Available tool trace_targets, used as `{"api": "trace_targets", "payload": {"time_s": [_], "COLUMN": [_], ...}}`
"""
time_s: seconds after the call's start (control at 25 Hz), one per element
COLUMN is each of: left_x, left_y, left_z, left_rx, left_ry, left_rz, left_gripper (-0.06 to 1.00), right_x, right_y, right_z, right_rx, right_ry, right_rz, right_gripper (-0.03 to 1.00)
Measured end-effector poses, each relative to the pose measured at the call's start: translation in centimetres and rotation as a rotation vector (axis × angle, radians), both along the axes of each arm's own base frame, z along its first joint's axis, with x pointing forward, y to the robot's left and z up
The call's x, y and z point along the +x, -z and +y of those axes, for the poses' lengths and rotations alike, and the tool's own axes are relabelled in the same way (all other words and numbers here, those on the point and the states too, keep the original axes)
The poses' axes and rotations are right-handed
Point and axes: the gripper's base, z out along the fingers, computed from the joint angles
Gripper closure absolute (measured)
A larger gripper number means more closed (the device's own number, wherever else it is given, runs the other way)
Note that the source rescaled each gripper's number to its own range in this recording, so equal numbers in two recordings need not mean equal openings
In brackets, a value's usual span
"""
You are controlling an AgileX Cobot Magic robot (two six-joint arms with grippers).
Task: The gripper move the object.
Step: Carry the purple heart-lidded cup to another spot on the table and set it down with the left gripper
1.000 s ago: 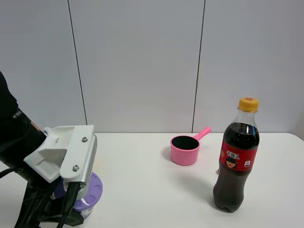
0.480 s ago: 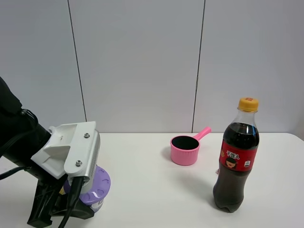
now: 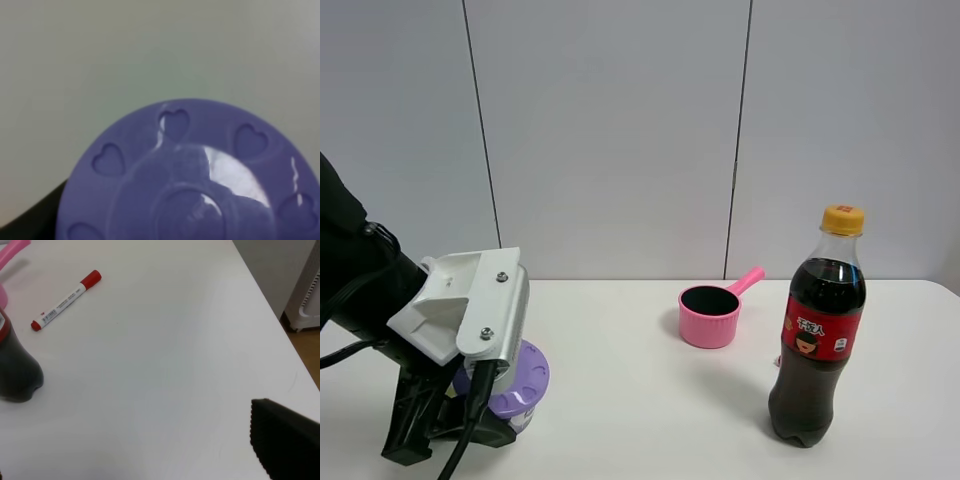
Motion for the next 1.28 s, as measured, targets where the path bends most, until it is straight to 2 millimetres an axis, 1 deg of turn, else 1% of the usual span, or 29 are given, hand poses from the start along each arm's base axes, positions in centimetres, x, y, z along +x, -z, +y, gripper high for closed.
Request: {"api": "trace_targets", "payload": {"time_s": [0.12,0.32,0.44,0.52,0.64,0.8,1.08,1.28], "left_x": [0.3,1.9,2.2,2.3,2.1,2.2,2.5,2.7], "left_y": [-0.5,-2.0,-2.1,-1.8,-1.3,-0.5,2.1,2.5], "left_z": [0.0,-0.1,0.1,0.2,-0.4,-1.4,-1.8,-1.9], "left_rx": [0.016,-0.039,-0.035,-0.015,-0.005,-0.061,-0.056,-0.059], "left_ry": [-0.045,-0.313,-0.372,-0.372,-0.356,-0.380,-0.423,-0.426], "left_rz": [0.045,0.093,0.081,0.080,0.086,0.054,0.098,0.087], "left_gripper": [0.94,0.94,0.94,0.94,0.94,0.94,0.94,0.94], "right_x": [0.0,0.0,0.0,0.0,0.0,0.0,0.0,0.0], "right_y": [0.0,0.0,0.0,0.0,0.0,0.0,0.0,0.0], "right_z": [0.0,0.0,0.0,0.0,0.0,0.0,0.0,0.0], "right_rx": [0.000,0.000,0.000,0.000,0.000,0.000,0.000,0.000], "right_ry": [0.000,0.000,0.000,0.000,0.000,0.000,0.000,0.000], "right_rz": [0.000,0.000,0.000,0.000,0.000,0.000,0.000,0.000], "right_gripper": [-0.03,-0.03,-0.03,-0.03,-0.03,-0.03,-0.03,-0.03]}}
